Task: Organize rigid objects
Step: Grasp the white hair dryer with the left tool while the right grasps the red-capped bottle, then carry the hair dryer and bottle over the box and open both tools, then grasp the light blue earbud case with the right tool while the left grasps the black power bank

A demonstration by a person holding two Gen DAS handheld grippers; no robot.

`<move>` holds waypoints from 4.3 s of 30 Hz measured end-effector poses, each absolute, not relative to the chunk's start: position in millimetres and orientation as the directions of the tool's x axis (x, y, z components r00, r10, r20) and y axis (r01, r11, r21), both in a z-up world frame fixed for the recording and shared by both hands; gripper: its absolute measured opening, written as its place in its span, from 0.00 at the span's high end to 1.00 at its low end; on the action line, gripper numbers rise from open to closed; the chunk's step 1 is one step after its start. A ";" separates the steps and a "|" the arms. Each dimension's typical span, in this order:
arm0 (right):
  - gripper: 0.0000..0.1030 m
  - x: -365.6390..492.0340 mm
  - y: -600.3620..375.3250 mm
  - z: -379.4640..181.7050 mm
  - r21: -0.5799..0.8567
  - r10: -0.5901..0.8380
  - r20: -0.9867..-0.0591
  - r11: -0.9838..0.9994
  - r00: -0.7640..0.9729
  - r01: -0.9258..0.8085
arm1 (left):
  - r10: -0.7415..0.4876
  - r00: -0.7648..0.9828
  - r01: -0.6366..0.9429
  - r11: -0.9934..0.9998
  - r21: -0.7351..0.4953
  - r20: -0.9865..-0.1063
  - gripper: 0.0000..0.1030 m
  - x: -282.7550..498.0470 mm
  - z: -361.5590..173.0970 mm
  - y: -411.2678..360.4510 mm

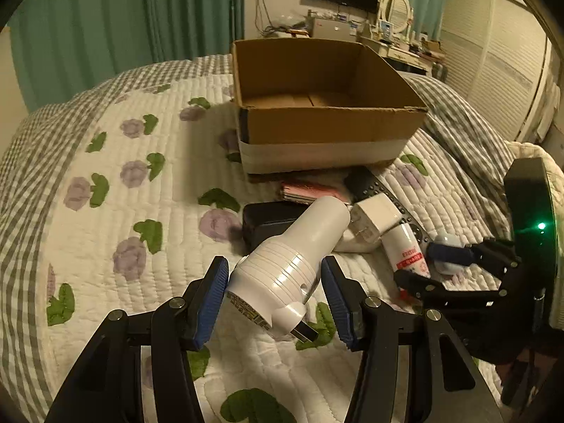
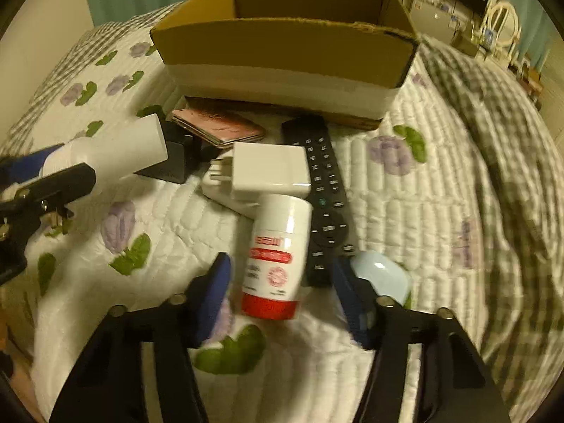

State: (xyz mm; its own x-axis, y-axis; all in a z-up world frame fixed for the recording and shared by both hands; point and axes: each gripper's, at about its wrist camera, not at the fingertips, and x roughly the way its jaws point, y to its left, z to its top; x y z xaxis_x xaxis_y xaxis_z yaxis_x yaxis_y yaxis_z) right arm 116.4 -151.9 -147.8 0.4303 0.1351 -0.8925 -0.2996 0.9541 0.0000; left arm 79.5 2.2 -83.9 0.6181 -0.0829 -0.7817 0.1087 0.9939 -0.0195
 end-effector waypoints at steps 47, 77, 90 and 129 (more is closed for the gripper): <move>0.65 278.6 -165.2 -3.0 0.051 0.214 -0.636 0.971 0.742 -0.236 | -0.076 0.697 0.016 0.996 -0.091 -0.713 0.46 256.7 -13.5 -17.6; 0.15 190.7 -197.5 63.3 0.012 0.126 -0.600 0.989 0.790 -0.149 | -0.069 0.776 0.029 0.997 -0.075 -0.627 0.00 124.0 71.1 5.8; 0.00 83.8 -209.5 63.2 -0.003 0.074 -0.625 0.995 0.777 -0.097 | -0.067 0.778 0.056 0.998 -0.037 -0.625 0.00 46.5 62.6 -1.9; 0.47 121.1 -209.7 -138.3 -0.042 0.019 -0.874 0.992 0.485 -0.115 | -0.031 0.556 -0.002 0.999 -0.039 -0.831 0.00 72.2 -108.0 -2.8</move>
State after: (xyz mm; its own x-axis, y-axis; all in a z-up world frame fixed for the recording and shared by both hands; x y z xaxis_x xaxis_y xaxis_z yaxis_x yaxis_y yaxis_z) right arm 121.1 -209.7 -138.3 0.4855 0.0194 -0.8740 -0.1154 0.9924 -0.0421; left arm 72.2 -2.8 -108.0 0.5556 -0.0312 -0.8309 -0.0021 0.9992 -0.0390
